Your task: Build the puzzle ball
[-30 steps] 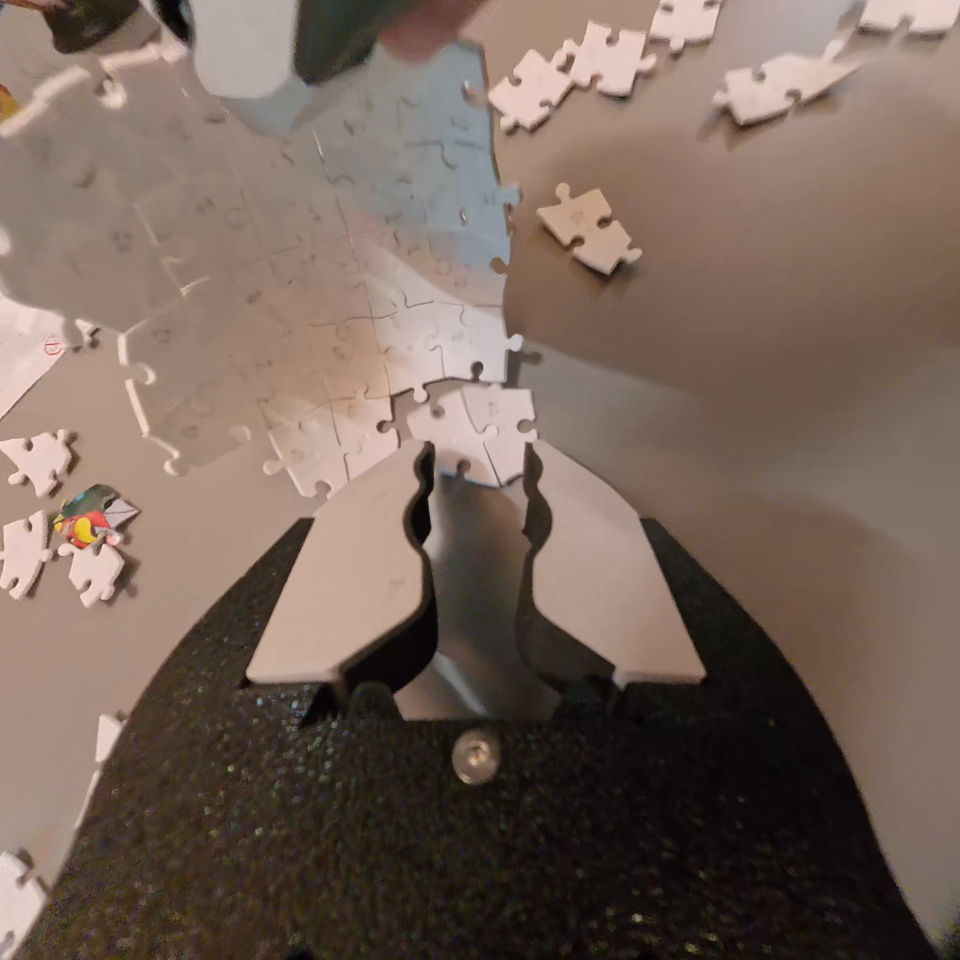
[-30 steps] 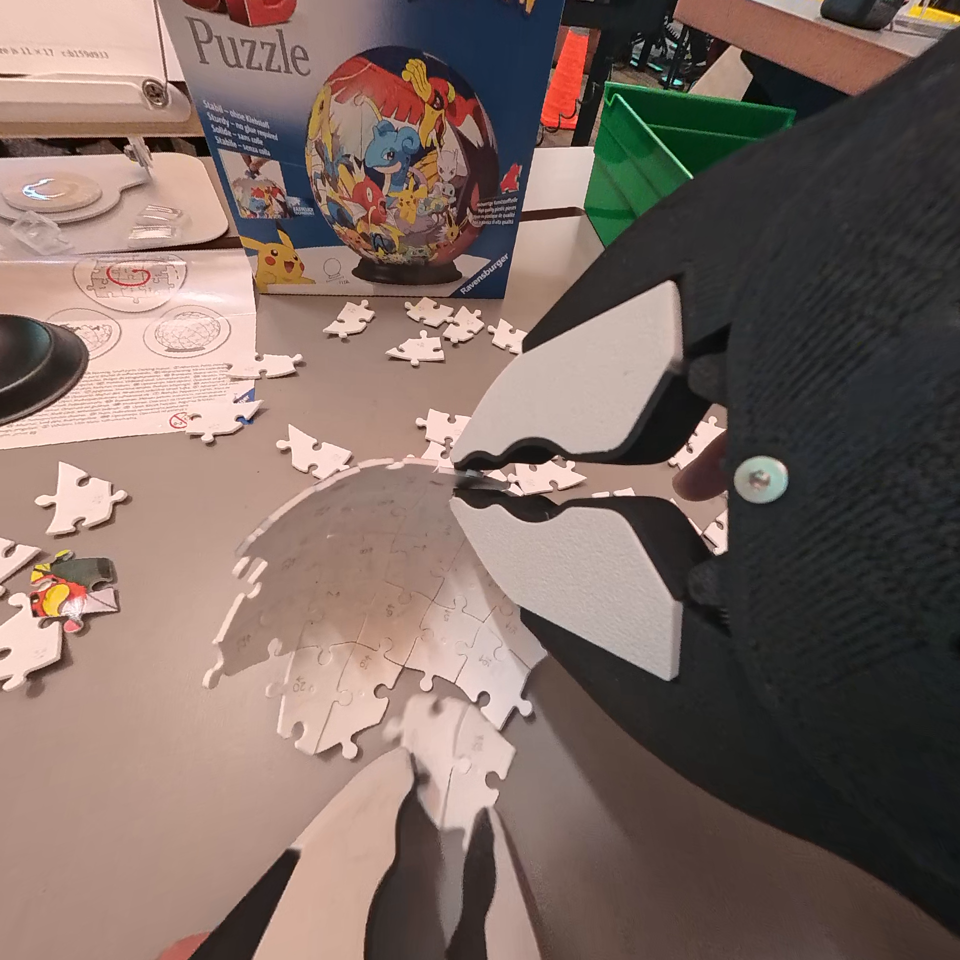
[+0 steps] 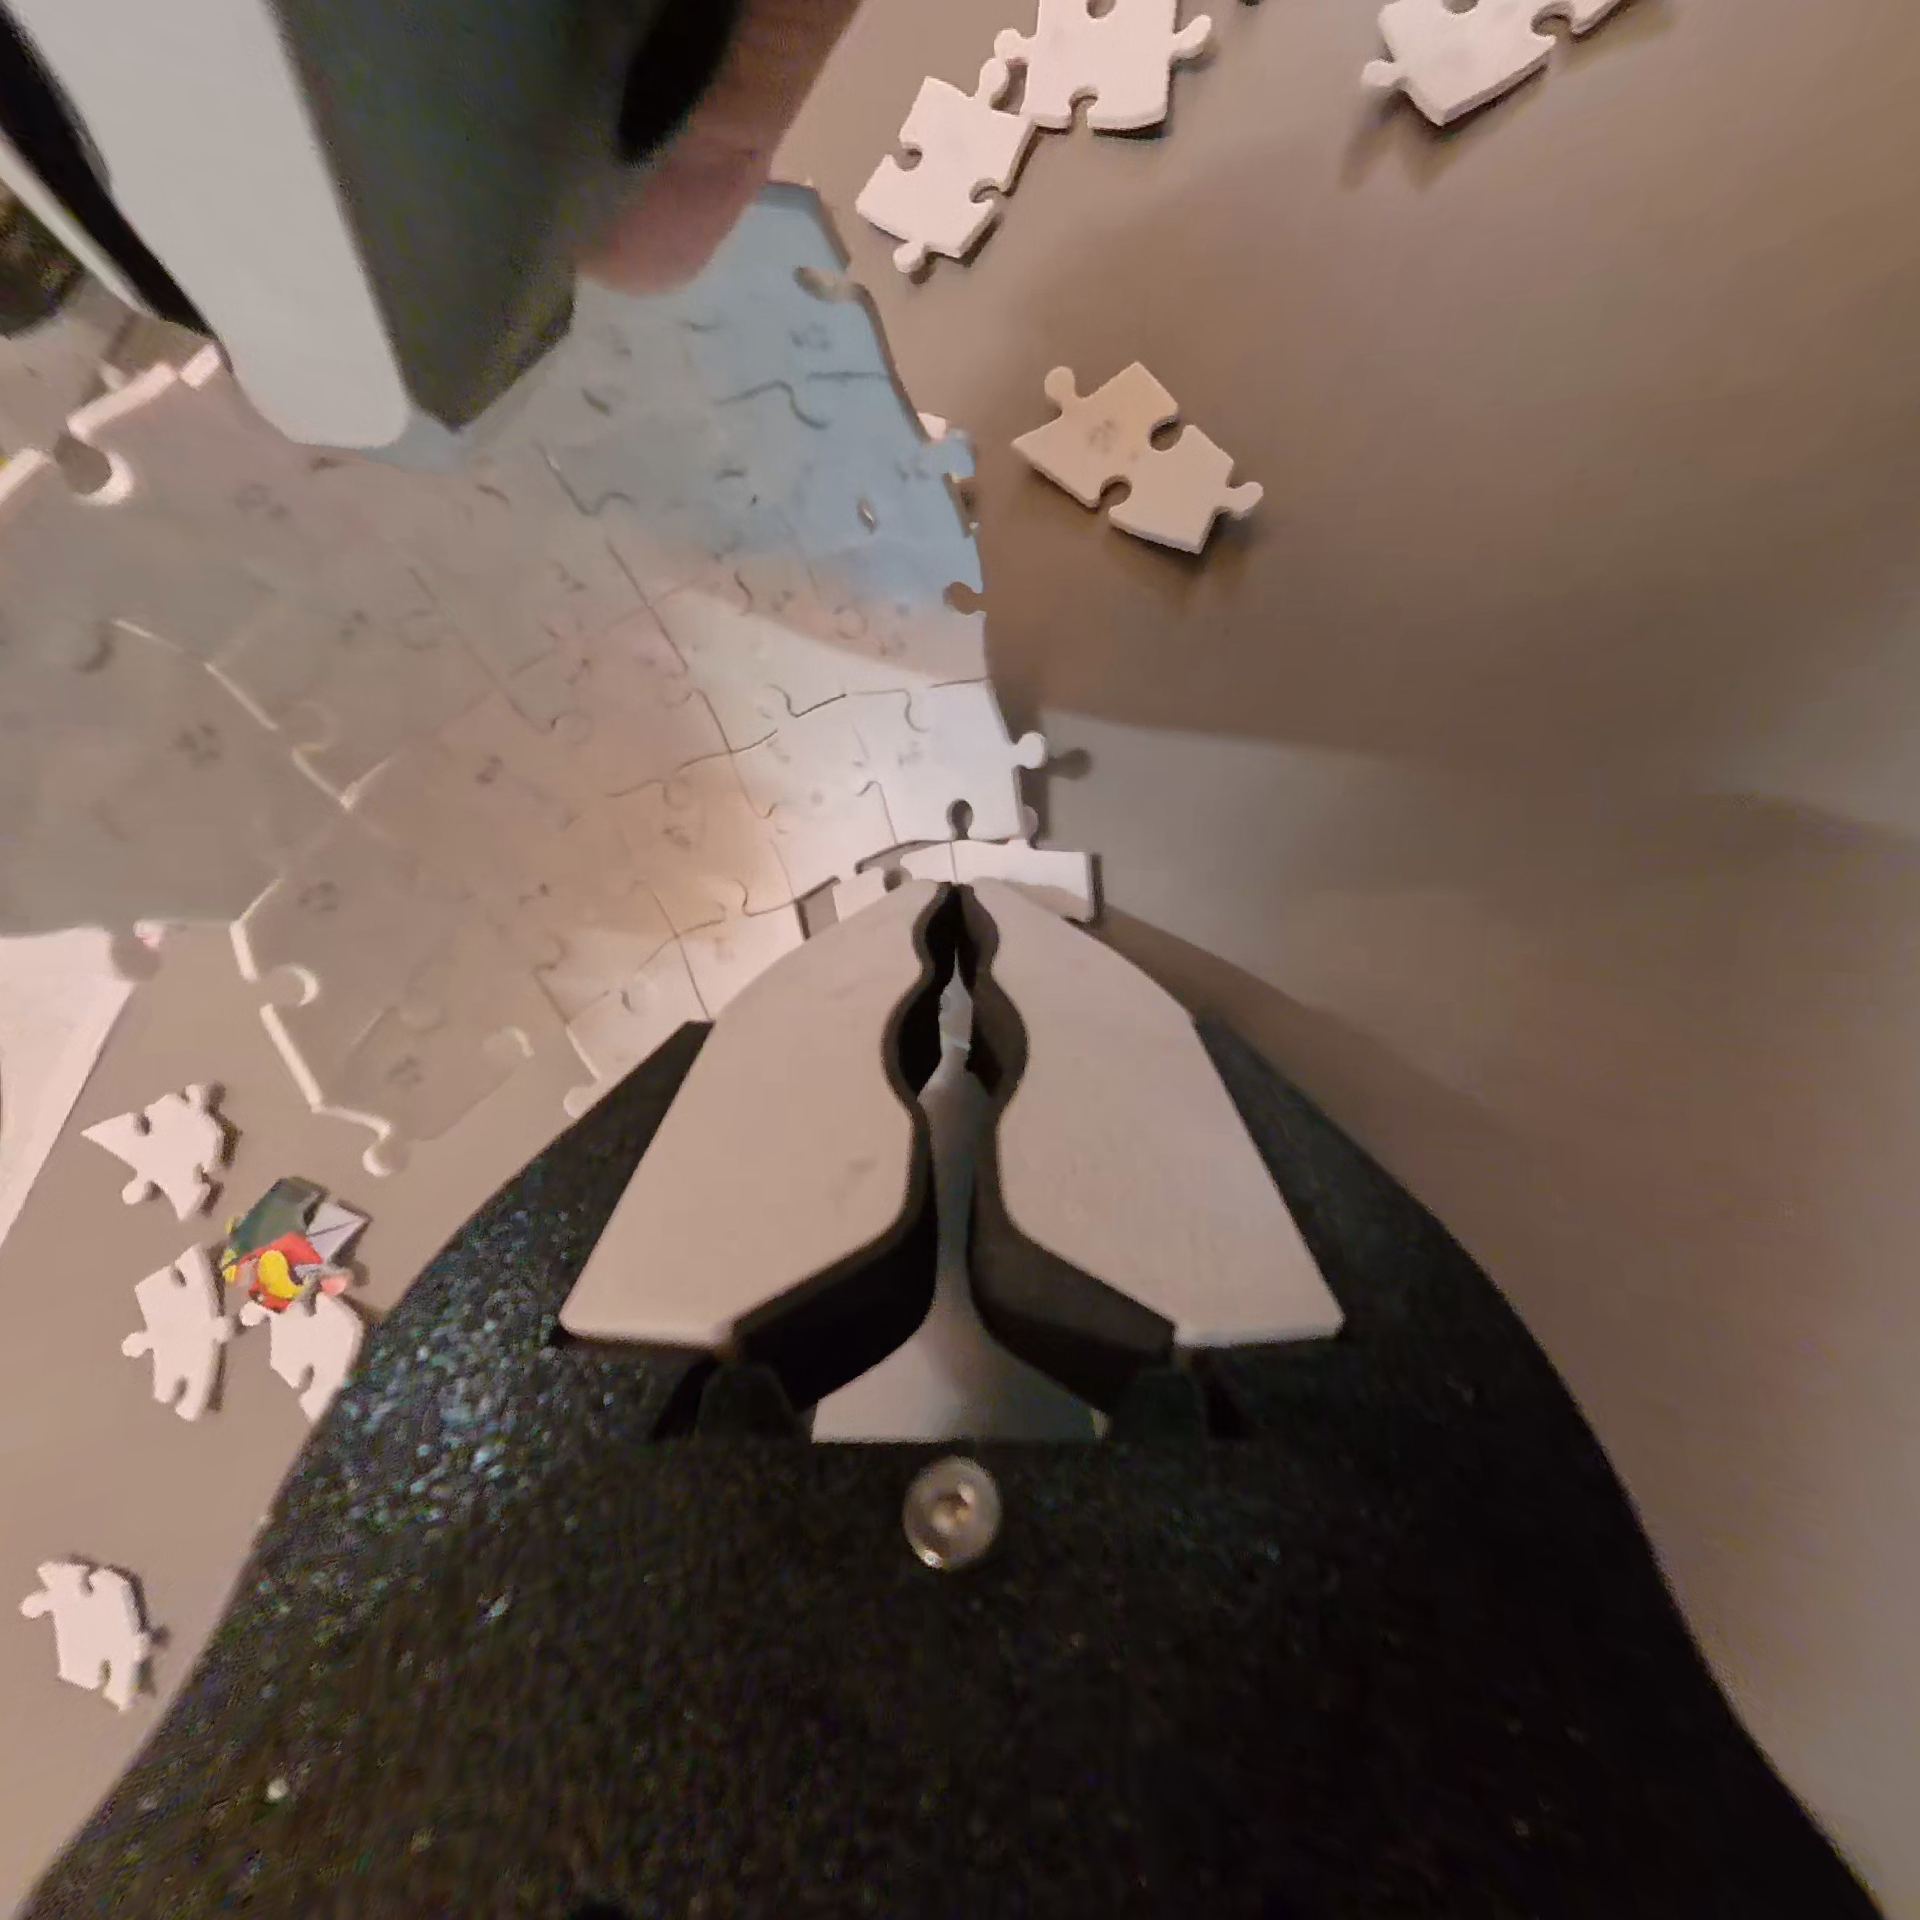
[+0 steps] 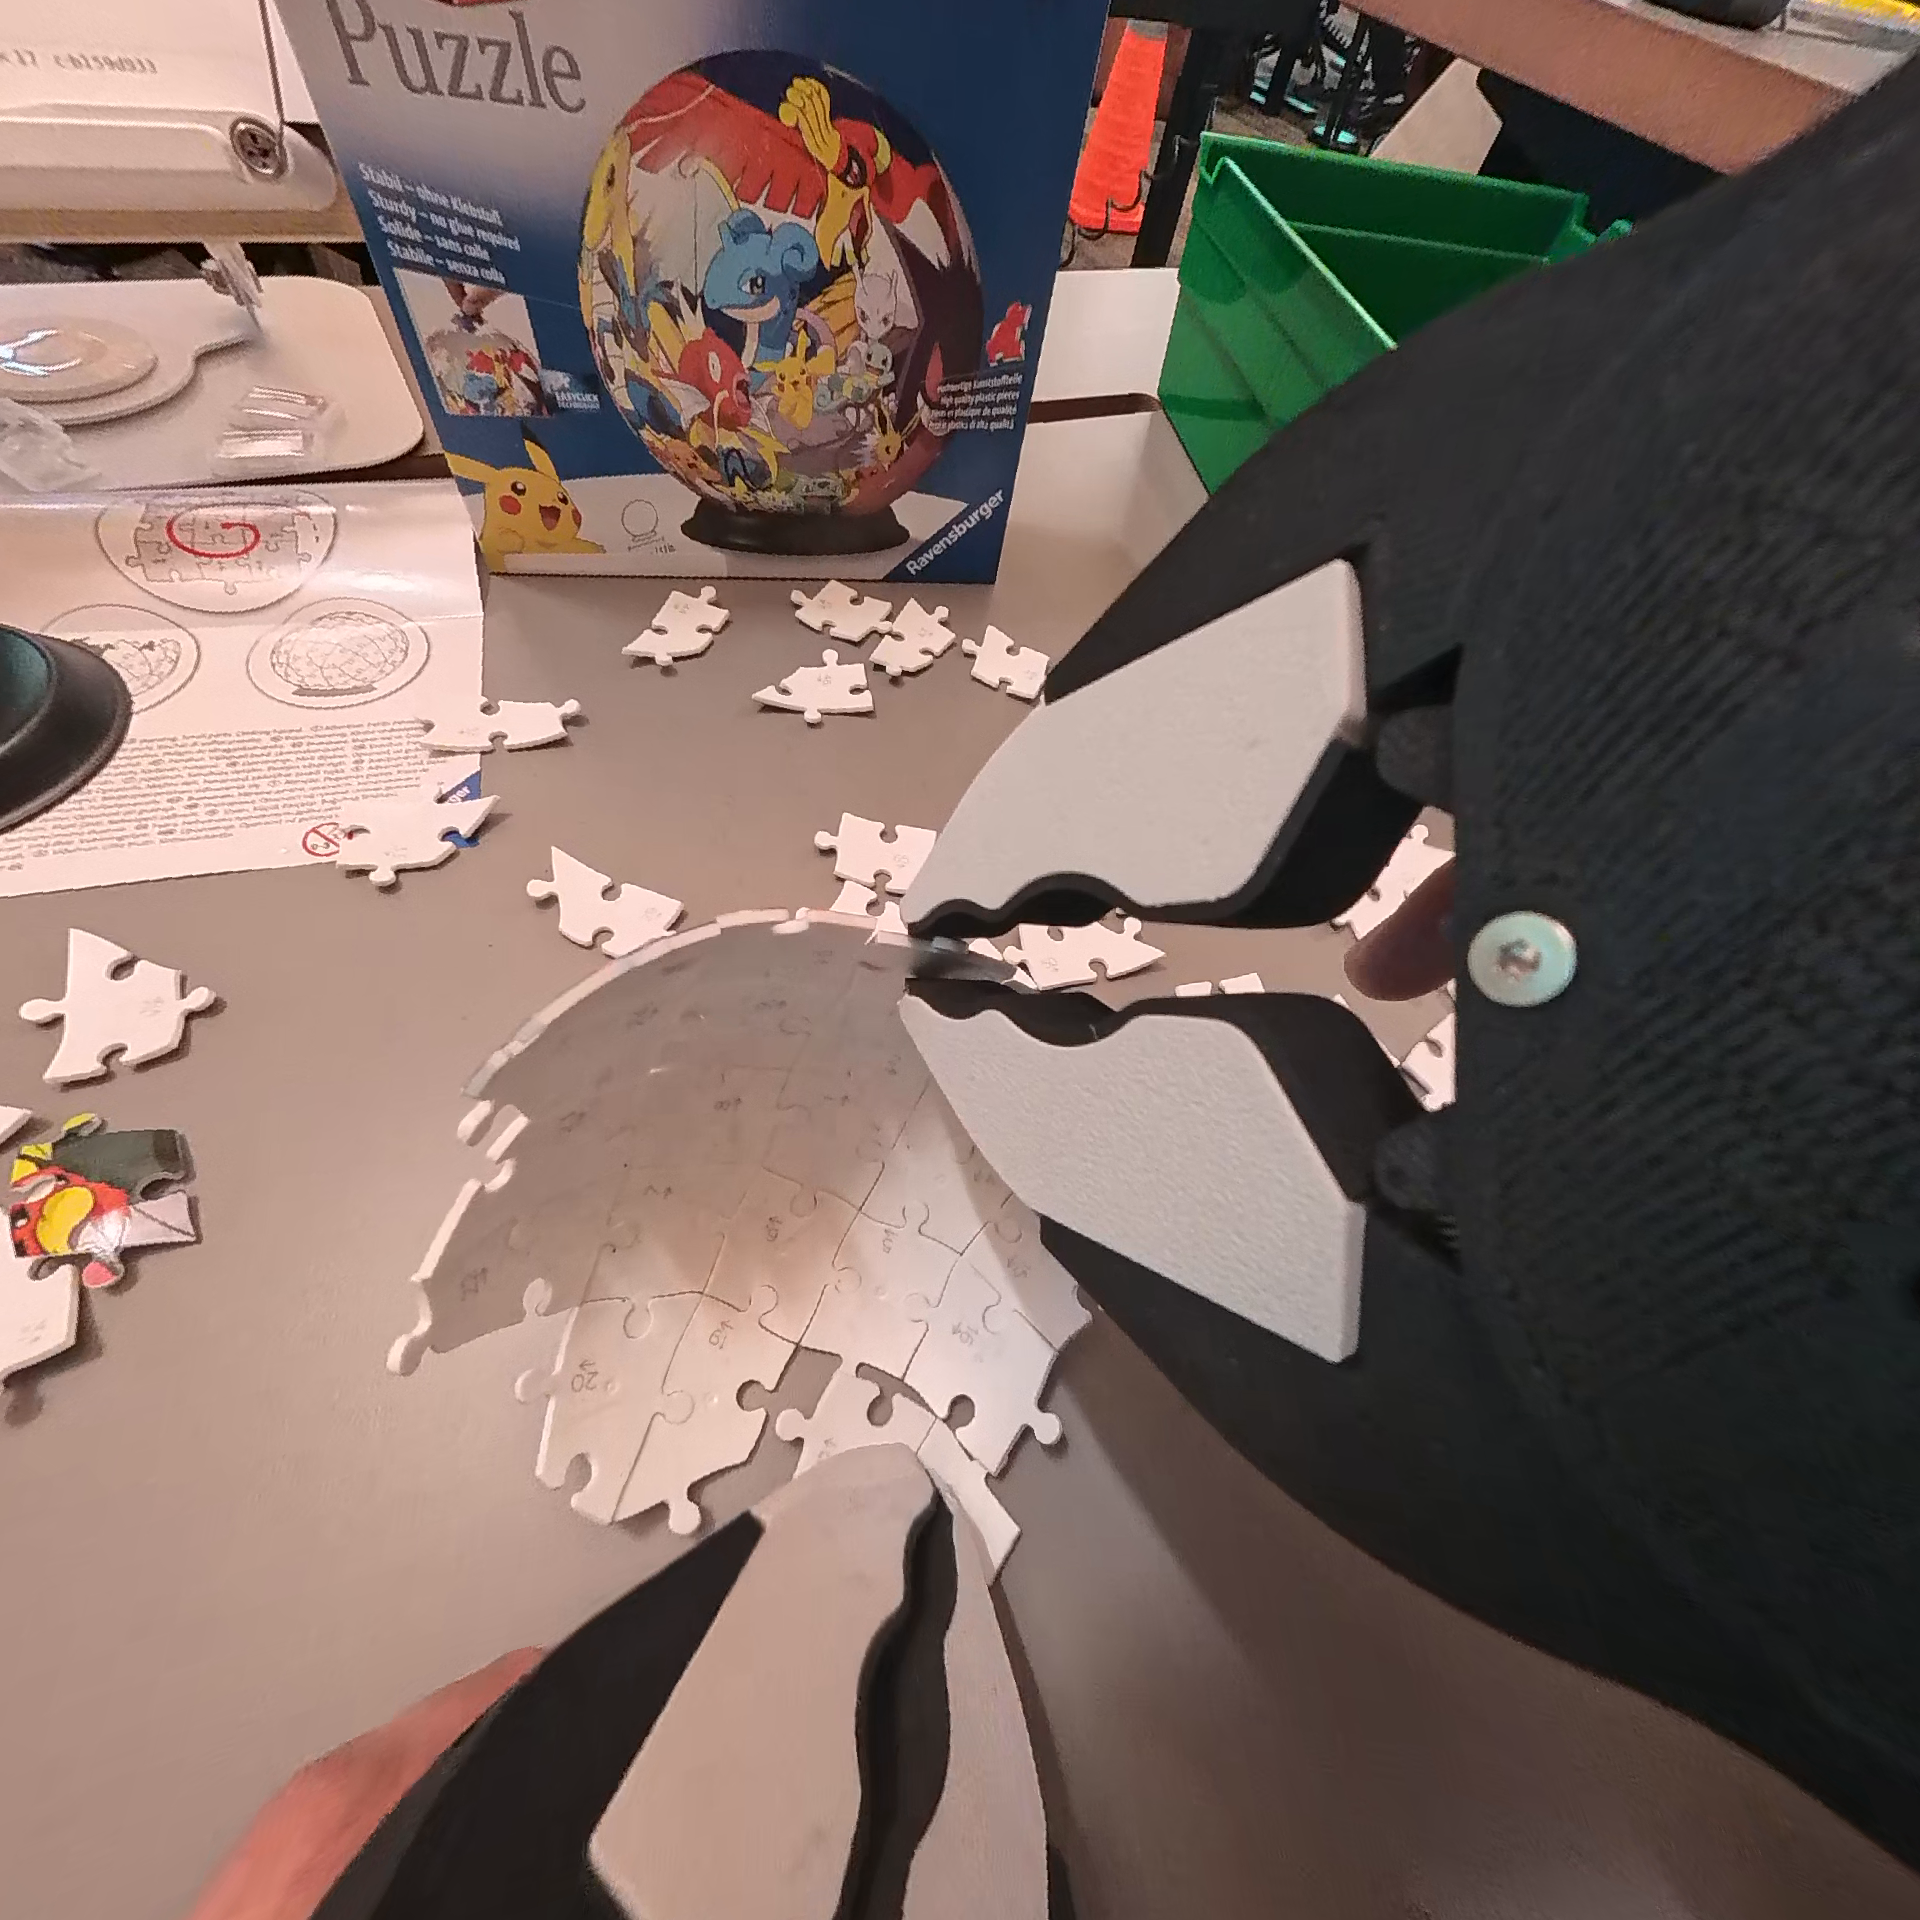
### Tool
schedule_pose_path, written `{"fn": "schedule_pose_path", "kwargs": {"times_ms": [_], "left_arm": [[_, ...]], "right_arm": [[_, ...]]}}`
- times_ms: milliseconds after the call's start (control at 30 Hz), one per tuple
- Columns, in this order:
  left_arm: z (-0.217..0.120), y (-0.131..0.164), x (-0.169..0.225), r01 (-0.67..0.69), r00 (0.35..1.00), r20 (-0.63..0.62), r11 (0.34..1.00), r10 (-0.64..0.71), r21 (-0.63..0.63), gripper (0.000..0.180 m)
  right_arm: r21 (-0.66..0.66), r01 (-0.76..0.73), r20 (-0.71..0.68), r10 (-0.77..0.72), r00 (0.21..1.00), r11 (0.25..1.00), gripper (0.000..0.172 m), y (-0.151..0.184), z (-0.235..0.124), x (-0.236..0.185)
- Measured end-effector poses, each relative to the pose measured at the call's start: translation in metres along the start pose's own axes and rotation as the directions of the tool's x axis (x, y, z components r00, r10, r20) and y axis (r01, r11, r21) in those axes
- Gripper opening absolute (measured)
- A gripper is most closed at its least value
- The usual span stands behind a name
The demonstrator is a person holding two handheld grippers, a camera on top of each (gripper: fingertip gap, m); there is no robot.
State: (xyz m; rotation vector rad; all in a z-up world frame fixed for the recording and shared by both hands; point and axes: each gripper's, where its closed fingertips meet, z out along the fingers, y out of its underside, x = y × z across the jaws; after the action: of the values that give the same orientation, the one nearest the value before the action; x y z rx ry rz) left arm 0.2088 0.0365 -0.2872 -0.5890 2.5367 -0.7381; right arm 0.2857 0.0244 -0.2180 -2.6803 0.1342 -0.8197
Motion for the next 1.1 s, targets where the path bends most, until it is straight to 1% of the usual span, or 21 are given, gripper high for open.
{"fn": "schedule_pose_path", "kwargs": {"times_ms": [100,200,267,300,333,367,467,533,600,667,767,900,1100], "left_arm": [[0.0,0.0,0.0,0.025,0.999,-0.036,1.0,-0.026,-0.01,0.0],[-0.001,0.001,-0.001,0.085,0.996,-0.028,0.996,-0.084,0.033,0.0],[-0.009,0.0,-0.005,0.091,0.996,0.009,0.992,-0.092,0.09,0.0],[-0.015,-0.003,-0.006,0.076,0.996,0.026,0.988,-0.08,0.132,0.007],[-0.021,-0.005,-0.005,0.058,0.997,0.041,0.985,-0.065,0.163,0.019],[-0.025,-0.005,-0.004,0.041,0.997,0.054,0.984,-0.051,0.175,0.024],[-0.027,0.001,0.003,-0.024,0.998,0.068,0.988,0.014,0.151,0.032],[-0.024,0.005,0.006,-0.079,0.993,0.098,0.991,0.068,0.111,0.037],[-0.019,0.008,0.003,-0.103,0.986,0.138,0.993,0.094,0.062,0.035],[-0.015,0.007,0.003,-0.1,0.984,0.152,0.994,0.092,0.047,0.028],[-0.012,0.006,0.0,-0.036,0.983,0.182,0.999,0.032,0.016,0.026],[-0.011,0.009,-0.003,0.071,0.979,0.192,0.997,-0.071,0.004,0.022],[-0.013,0.01,-0.001,0.133,0.977,0.163,0.991,-0.136,0.031,0.022]], "right_arm": [[-0.002,-0.002,0.0,0.002,1.0,1.0,0.007,0.001,0.0,0.0],[-0.002,0.001,-0.002,-0.001,1.0,1.0,0.007,0.0,0.0,0.0],[-0.001,0.001,-0.006,-0.001,1.0,1.0,0.007,0.001,0.0,0.0],[0.0,0.001,-0.008,-0.001,1.0,1.0,0.007,0.001,0.0,0.0],[0.003,0.0,-0.01,0.0,1.0,1.0,0.007,0.001,0.0,0.0],[0.002,0.001,-0.012,-0.001,1.0,1.0,0.007,0.001,0.0,0.0],[-0.001,0.006,-0.016,-0.006,1.0,1.0,0.007,0.002,0.0,0.0],[0.003,0.006,-0.019,-0.006,1.0,1.0,0.007,0.001,-0.001,0.0],[0.003,0.008,-0.026,-0.008,1.0,1.0,0.007,0.0,-0.002,0.0],[0.003,0.008,-0.03,-0.007,1.0,1.0,0.007,0.0,-0.003,-0.001],[0.004,0.014,-0.034,-0.013,0.999,1.0,0.007,-0.001,-0.004,-0.001],[0.007,0.024,-0.043,-0.024,0.999,1.0,0.007,-0.003,-0.004,-0.001],[0.005,0.025,-0.043,-0.025,0.999,1.0,0.007,-0.003,-0.004,-0.001]]}}
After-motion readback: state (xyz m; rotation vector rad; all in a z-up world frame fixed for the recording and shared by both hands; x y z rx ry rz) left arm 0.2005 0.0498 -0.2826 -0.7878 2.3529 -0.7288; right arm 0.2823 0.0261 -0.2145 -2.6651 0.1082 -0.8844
